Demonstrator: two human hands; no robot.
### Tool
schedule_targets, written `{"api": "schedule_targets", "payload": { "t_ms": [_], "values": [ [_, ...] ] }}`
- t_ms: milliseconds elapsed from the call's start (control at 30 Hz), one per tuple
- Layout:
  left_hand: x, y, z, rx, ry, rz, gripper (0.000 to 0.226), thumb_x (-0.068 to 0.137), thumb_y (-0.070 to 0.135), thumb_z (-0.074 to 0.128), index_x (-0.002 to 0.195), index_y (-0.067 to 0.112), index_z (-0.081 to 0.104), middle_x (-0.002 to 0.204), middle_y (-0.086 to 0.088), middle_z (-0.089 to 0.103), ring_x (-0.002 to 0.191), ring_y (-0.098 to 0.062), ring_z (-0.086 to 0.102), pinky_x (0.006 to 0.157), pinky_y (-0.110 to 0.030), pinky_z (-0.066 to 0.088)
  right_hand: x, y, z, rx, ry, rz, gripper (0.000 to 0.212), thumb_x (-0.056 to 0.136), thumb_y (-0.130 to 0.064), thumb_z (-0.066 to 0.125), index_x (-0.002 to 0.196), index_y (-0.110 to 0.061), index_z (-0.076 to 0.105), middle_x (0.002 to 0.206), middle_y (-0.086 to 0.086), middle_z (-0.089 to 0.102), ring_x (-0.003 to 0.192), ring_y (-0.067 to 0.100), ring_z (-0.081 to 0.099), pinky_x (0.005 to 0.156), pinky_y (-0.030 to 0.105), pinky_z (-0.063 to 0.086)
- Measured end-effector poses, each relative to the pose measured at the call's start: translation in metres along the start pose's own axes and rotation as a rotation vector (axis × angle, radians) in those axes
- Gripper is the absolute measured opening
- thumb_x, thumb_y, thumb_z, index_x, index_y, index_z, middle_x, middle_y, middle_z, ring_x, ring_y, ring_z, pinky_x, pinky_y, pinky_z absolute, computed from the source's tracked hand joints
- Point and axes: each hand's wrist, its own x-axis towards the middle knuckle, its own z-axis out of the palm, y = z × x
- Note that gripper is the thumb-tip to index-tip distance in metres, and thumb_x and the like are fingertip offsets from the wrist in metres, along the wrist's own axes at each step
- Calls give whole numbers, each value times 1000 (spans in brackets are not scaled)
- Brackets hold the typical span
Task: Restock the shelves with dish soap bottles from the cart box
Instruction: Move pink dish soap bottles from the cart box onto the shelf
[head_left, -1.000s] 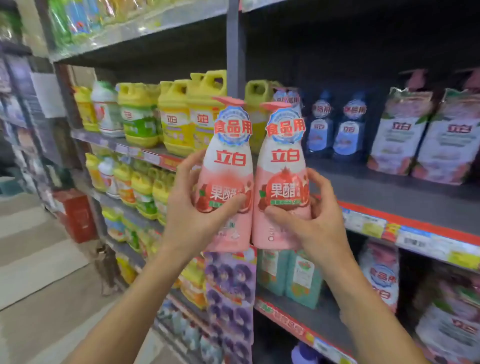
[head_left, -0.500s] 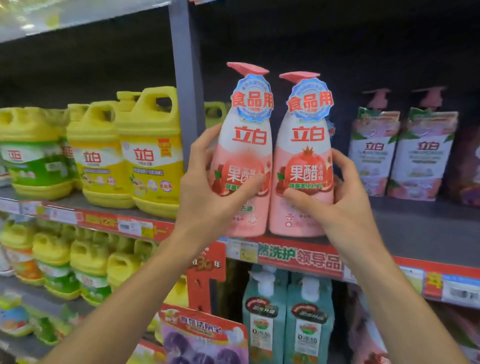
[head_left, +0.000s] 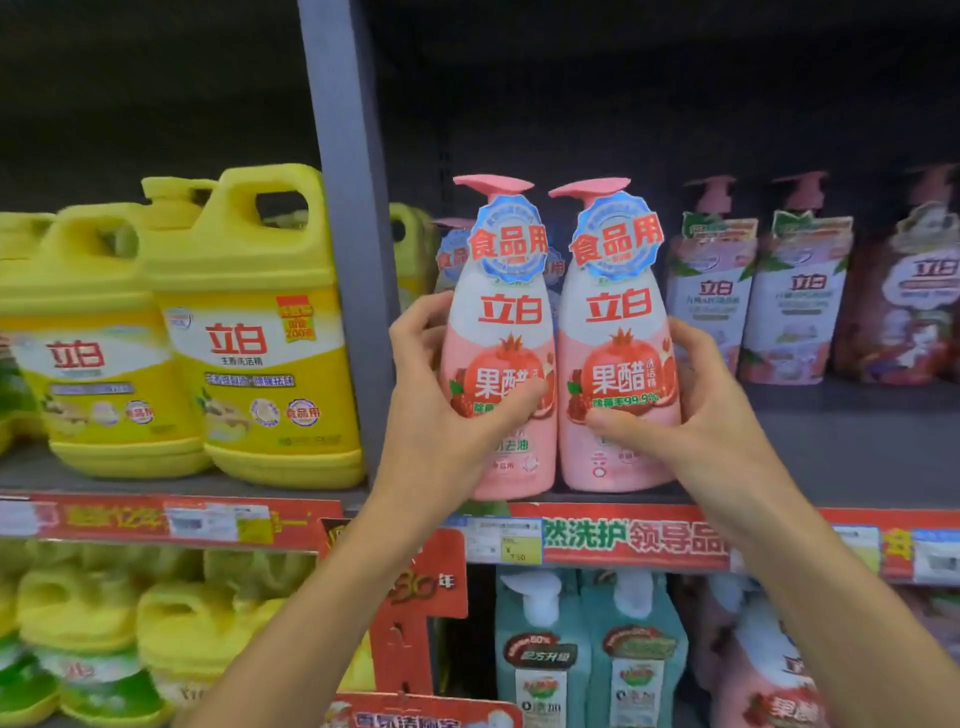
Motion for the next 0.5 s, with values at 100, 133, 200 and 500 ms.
{"api": "schedule_targets", "payload": {
  "t_ms": [100,133,200,500],
  "values": [
    [6,-6,1,-28,-37,-9,77,73,17,86,127,31,32,124,3,54,104,-10,68,83,-31,58,2,-1,1,-10,12,32,94,54,-19,89,137,-32,45,117,-3,72,103,15,72,88,39,57],
    [8,-8,3,-23,-39,-8,76,73,17,85,126,30,32,123,5,54,103,-10,68,83,-32,59,2,0,0,-8,12,46,94,55,-18,88,137,-31,45,117,-3,72,103,16,72,89,40,57],
    [11,-9,6,-15,-55,-8,76,73,14,85,125,27,32,122,6,53,102,-7,67,82,-29,58,4,2,0,-16,26,67,93,54,-16,88,137,-27,45,117,1,72,103,18,72,91,42,57],
    [18,-12,0,1,-194,-97,74,79,18,81,125,31,25,116,24,45,95,12,62,77,-15,55,4,0,-4,-91,22,137,93,48,-26,95,127,-28,46,121,7,70,107,22,71,92,44,56]
  ]
}}
